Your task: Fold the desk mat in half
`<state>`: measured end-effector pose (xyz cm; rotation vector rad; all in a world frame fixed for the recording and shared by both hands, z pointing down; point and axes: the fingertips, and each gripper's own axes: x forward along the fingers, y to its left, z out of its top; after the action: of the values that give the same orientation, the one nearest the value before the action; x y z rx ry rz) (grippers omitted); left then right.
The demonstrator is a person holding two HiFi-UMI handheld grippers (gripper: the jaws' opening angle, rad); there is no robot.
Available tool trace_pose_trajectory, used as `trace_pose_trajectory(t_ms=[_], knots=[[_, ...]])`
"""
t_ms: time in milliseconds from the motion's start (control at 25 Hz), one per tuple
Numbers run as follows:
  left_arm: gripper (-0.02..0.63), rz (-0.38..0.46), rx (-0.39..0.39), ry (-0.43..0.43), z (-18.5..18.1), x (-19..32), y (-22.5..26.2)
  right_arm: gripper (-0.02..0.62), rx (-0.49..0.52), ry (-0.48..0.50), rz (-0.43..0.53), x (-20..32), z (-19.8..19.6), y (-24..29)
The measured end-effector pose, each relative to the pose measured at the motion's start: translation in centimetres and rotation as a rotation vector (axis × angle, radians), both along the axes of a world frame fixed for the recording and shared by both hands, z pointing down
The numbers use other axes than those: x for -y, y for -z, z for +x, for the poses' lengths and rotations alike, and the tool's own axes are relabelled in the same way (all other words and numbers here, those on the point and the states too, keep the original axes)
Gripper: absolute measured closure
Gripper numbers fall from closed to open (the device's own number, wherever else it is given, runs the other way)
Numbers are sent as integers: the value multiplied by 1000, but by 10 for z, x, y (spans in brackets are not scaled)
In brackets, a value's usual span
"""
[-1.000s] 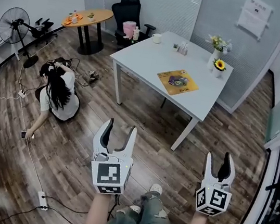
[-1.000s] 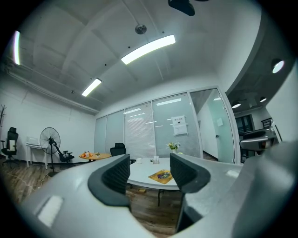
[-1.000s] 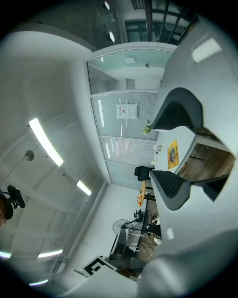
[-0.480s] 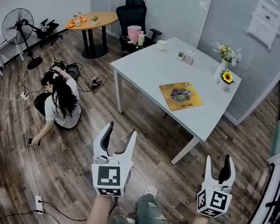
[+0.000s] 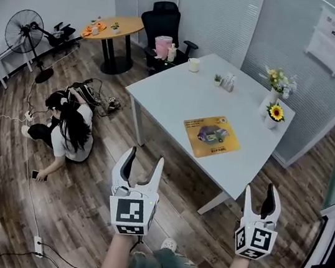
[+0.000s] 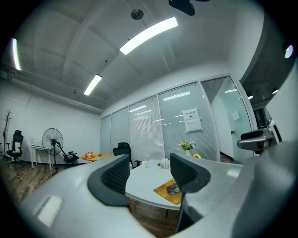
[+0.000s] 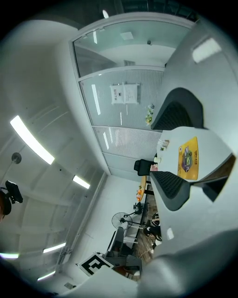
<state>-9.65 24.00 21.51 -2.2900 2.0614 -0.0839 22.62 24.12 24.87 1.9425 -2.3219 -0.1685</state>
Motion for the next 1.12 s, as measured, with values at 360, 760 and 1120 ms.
trace_pose_trajectory(t_ms=[360,760,1120], knots=[[347,-34,24,5,16,59,-16,302,-22,17,-21,65,13,-15],[347,-86,41,-17,20,125,-40,319,-14,-19,-63,128,22,-39],[347,-105,36,-88,26,221,-55,327,-29,-66,-81,207,18,-48]])
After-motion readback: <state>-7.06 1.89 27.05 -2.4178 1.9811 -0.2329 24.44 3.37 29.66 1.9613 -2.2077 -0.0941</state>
